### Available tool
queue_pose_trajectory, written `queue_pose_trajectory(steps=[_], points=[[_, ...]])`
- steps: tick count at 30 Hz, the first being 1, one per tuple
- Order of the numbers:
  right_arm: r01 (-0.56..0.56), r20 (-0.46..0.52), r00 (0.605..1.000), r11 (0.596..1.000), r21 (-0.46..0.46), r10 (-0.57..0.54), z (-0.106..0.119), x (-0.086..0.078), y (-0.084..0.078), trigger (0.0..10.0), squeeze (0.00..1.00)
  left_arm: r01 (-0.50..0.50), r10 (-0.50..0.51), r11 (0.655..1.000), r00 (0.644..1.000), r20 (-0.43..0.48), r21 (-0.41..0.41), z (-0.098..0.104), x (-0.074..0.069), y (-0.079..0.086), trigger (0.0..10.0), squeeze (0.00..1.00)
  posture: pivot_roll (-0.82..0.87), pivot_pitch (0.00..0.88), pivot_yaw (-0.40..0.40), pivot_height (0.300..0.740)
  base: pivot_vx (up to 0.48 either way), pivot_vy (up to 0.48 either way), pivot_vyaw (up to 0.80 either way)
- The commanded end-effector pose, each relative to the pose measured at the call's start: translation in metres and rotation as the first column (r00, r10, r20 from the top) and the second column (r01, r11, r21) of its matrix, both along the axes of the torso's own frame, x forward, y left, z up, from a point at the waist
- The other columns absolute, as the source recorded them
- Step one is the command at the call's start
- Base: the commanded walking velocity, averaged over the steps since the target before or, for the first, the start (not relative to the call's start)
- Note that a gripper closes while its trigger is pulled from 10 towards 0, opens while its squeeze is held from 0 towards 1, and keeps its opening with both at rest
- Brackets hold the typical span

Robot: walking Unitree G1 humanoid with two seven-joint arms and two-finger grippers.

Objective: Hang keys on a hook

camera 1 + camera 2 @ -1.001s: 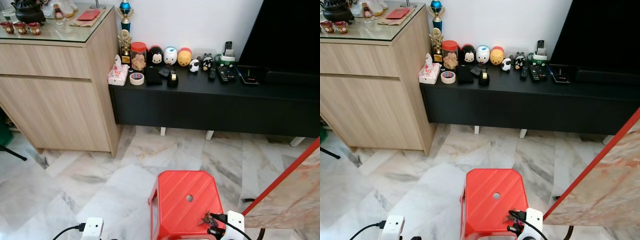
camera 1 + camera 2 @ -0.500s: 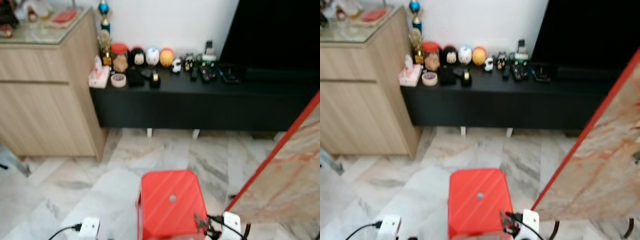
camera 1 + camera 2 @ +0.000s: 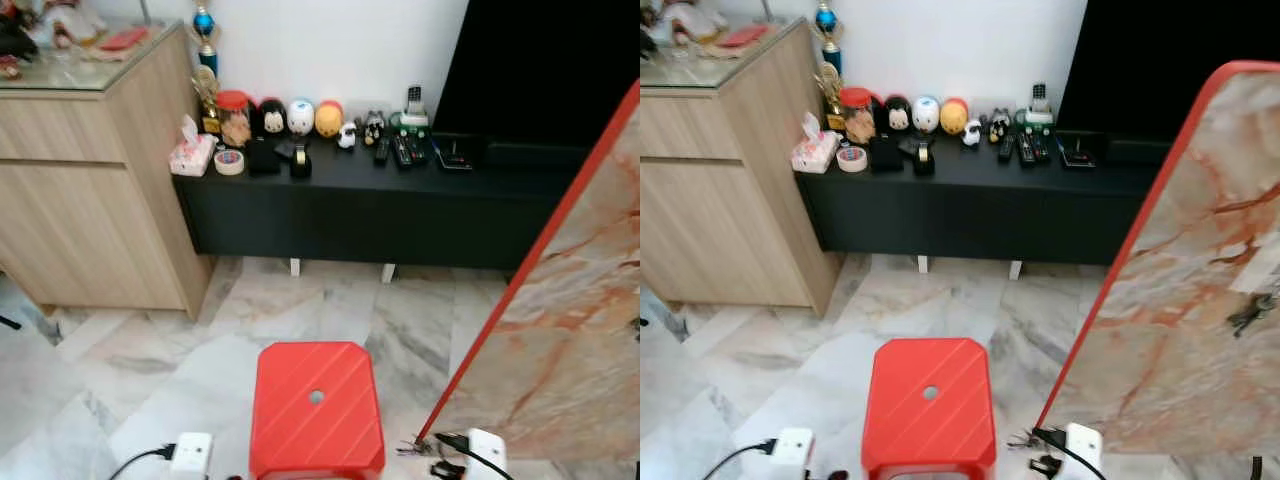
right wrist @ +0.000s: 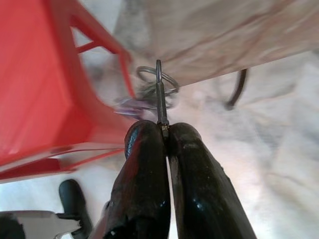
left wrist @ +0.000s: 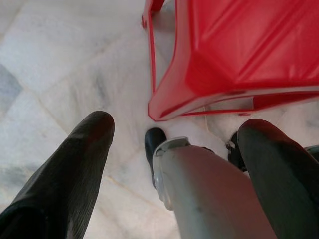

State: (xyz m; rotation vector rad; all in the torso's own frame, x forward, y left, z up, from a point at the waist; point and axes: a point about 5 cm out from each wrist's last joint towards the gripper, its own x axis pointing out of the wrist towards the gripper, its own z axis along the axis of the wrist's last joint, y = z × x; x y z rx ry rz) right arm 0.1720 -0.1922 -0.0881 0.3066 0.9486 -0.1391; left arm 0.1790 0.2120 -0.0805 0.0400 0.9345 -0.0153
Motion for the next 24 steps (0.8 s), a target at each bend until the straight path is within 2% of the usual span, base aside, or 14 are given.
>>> queue_pose_trajectory(steps=[1,11,24], points=[[0.002,0.006,1.0,1.0,0.019,-0.002,0.0003,0.0021,0.0054,10.0,0.0,0.005,-0.004,1.0,1.0,-0.024,0.017,-0.0019,-0.0054,0.0043,10.0,0.0,0.06,0.018,-0.086,0.74,0.0,0.0,0.0],[-0.002,0.004,1.0,1.0,0.02,0.002,-0.0009,-0.0008,0.0057,10.0,0.0,0.013,-0.012,1.0,1.0,-0.028,0.02,-0.0027,-0.0064,0.003,10.0,0.0,0.06,0.019,-0.089,0.74,0.0,0.0,0.0],[-0.001,0.005,1.0,1.0,0.021,0.001,-0.001,-0.0009,0.0064,10.0,0.0,0.022,-0.022,0.999,0.999,-0.03,0.031,-0.003,-0.0079,0.0043,10.0,0.0,0.06,0.022,-0.091,0.74,0.0,-0.348,0.0]])
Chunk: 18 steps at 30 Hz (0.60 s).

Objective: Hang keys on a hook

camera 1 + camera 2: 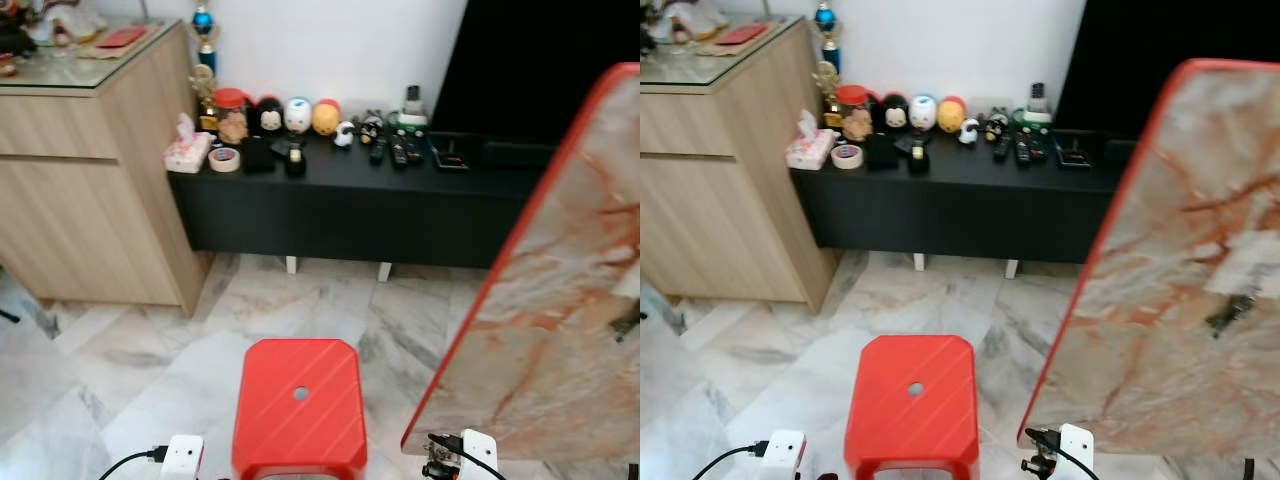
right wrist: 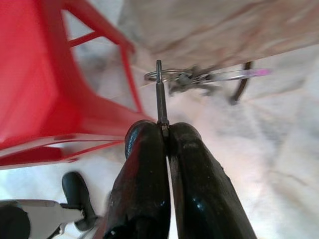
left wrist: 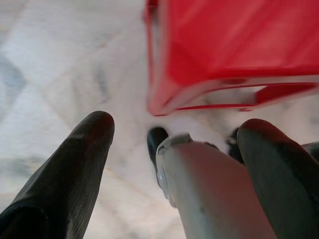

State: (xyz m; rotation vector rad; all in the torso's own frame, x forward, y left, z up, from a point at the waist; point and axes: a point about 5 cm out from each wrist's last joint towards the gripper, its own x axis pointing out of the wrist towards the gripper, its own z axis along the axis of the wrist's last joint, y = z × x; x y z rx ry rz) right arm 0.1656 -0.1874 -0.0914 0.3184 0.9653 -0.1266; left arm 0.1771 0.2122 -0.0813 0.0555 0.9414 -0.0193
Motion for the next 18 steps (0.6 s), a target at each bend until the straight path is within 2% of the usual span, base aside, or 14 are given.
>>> queue_pose_trajectory(steps=[1,18], points=[[0.006,0.019,1.0,1.0,0.004,-0.007,0.0023,0.0055,0.0017,10.0,0.0,0.011,-0.011,1.0,1.0,-0.024,0.021,-0.0023,-0.0067,0.0048,10.0,0.0,0.06,0.022,-0.09,0.74,0.0,-0.364,0.0],[0.002,0.022,1.0,1.0,0.005,-0.002,0.0024,0.0059,0.0027,10.0,0.0,0.018,-0.018,1.0,1.0,-0.022,0.023,-0.0021,-0.0061,0.0043,10.0,0.0,0.06,0.005,-0.086,0.74,0.0,-0.364,0.0]])
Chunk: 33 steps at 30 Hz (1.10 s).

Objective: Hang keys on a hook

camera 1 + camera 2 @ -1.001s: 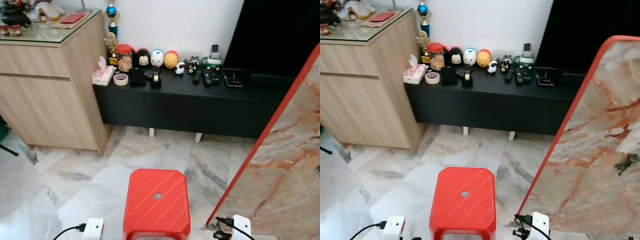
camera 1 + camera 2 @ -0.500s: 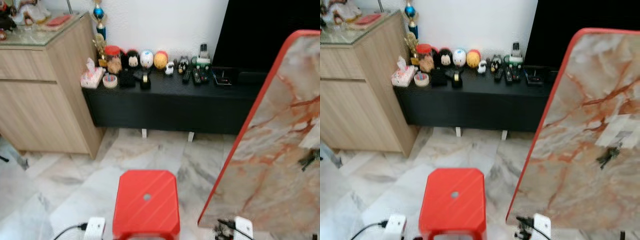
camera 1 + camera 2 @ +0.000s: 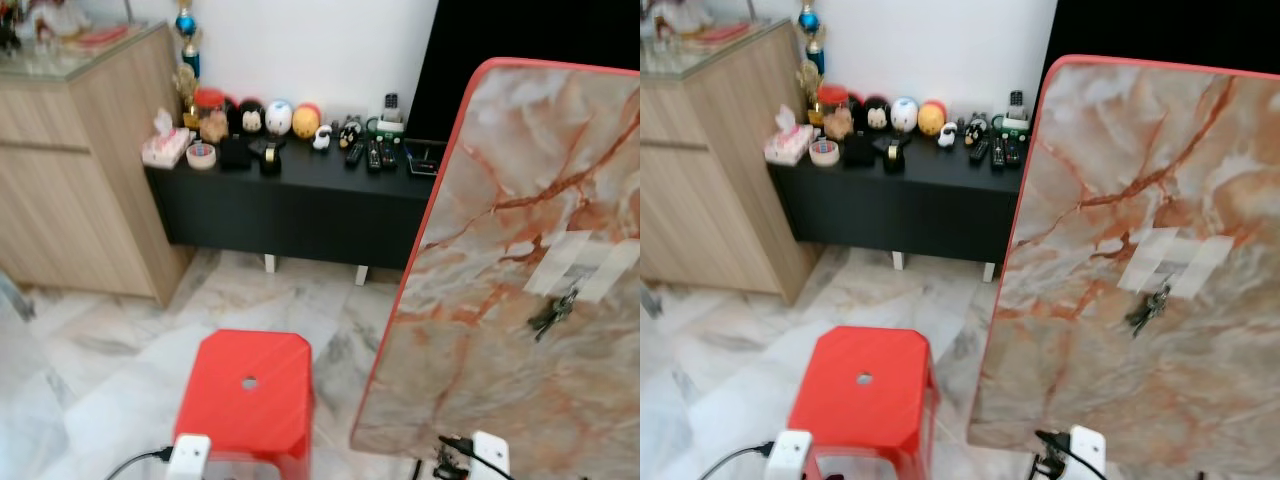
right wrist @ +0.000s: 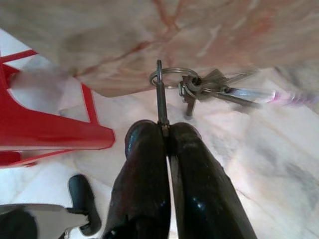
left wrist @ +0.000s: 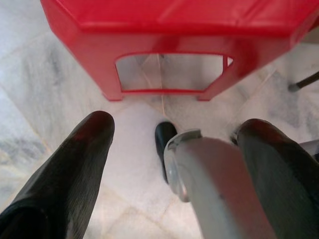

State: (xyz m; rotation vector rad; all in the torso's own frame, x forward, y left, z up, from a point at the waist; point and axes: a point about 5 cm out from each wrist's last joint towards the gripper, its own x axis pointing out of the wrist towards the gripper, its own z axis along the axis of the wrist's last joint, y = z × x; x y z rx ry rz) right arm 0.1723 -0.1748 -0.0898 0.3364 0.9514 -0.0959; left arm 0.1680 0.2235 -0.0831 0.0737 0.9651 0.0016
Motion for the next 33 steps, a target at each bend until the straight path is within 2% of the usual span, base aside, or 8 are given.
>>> queue_pose_trajectory(steps=[1,26,33], points=[[0.017,0.004,1.0,1.0,-0.023,-0.016,0.001,-0.001,-0.01,10.0,0.0,0.03,-0.03,1.0,1.0,0.001,-0.002,0.0,0.003,-0.008,10.0,0.0,0.06,0.005,-0.086,0.74,0.0,-0.364,0.0],[0.031,0.01,0.999,0.999,-0.035,-0.031,0.0,-0.003,-0.012,10.0,0.0,0.035,-0.035,0.999,0.999,-0.001,0.001,-0.001,0.002,-0.009,10.0,0.0,0.06,0.0,-0.09,0.74,0.0,-0.364,0.0],[0.048,0.026,0.999,0.998,-0.033,-0.048,0.002,0.005,0.001,10.0,0.0,0.037,-0.037,0.999,0.999,0.001,0.001,0.0,0.003,-0.009,10.0,0.0,0.06,0.0,-0.089,0.74,0.0,-0.364,0.0]])
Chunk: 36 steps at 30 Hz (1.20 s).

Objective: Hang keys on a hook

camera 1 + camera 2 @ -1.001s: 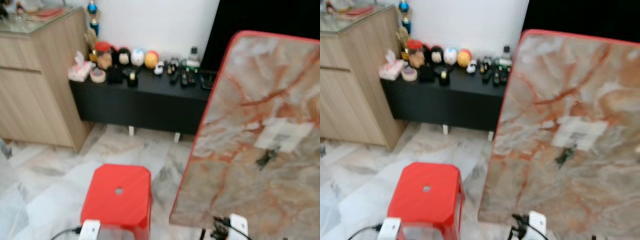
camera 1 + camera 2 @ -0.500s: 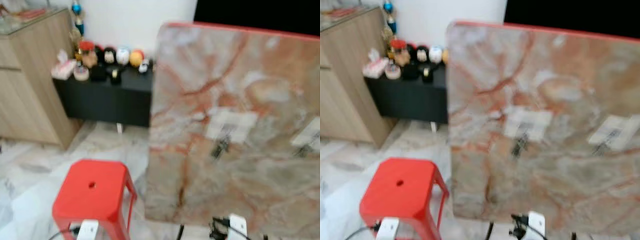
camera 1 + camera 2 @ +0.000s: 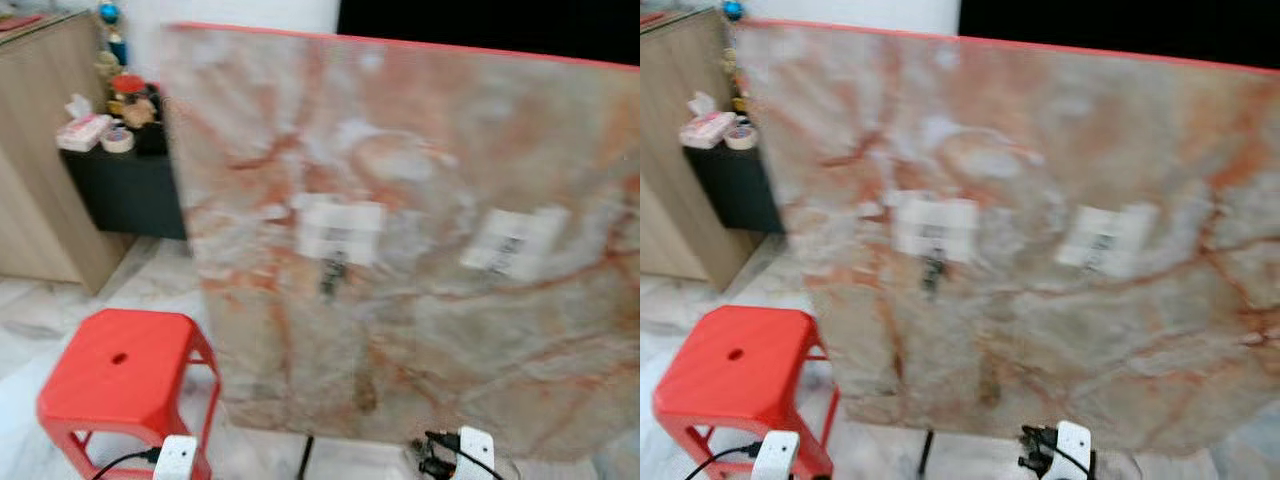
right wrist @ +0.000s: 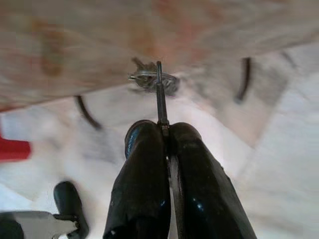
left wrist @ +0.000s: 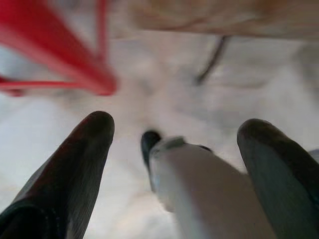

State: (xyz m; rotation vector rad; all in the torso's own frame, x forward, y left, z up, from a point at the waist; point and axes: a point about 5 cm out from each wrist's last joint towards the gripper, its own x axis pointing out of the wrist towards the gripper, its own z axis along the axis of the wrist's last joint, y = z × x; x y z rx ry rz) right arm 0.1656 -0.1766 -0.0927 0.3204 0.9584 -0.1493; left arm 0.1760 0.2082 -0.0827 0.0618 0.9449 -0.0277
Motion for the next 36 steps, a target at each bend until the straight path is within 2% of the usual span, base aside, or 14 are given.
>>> queue_pose_trajectory(steps=[1,20,30,33,36], points=[[0.011,0.041,0.999,1.0,0.002,-0.011,0.005,0.012,0.003,10.0,0.0,0.017,-0.016,1.0,1.0,-0.018,0.024,-0.001,-0.004,0.007,10.0,0.0,0.06,0.0,-0.089,0.74,0.0,-0.364,0.0],[0.058,0.095,0.994,0.998,-0.021,-0.055,0.012,0.024,0.003,10.0,0.0,-0.002,0.002,1.0,1.0,-0.013,0.023,0.0,-0.004,0.01,10.0,0.0,0.05,0.0,-0.08,0.74,0.0,-0.323,0.0],[0.121,0.256,0.961,0.991,-0.055,-0.103,0.033,0.057,0.001,10.0,0.0,0.003,-0.003,0.999,1.0,-0.016,0.034,0.0,-0.005,0.011,10.0,0.0,0.05,0.0,-0.081,0.74,0.0,0.0,0.0],[0.145,0.315,0.942,0.987,-0.063,-0.119,0.041,0.067,0.001,10.0,0.0,0.0,0.001,0.999,1.0,-0.016,0.036,0.0,-0.005,0.011,10.0,0.0,0.05,0.0,-0.083,0.74,0.0,0.0,0.0],[0.167,0.409,0.906,0.979,-0.118,-0.106,0.053,0.078,-0.002,10.0,0.0,-0.003,0.004,0.999,1.0,-0.015,0.038,0.0,-0.005,0.01,10.0,0.0,0.06,0.0,-0.083,0.74,0.0,0.0,0.0]])
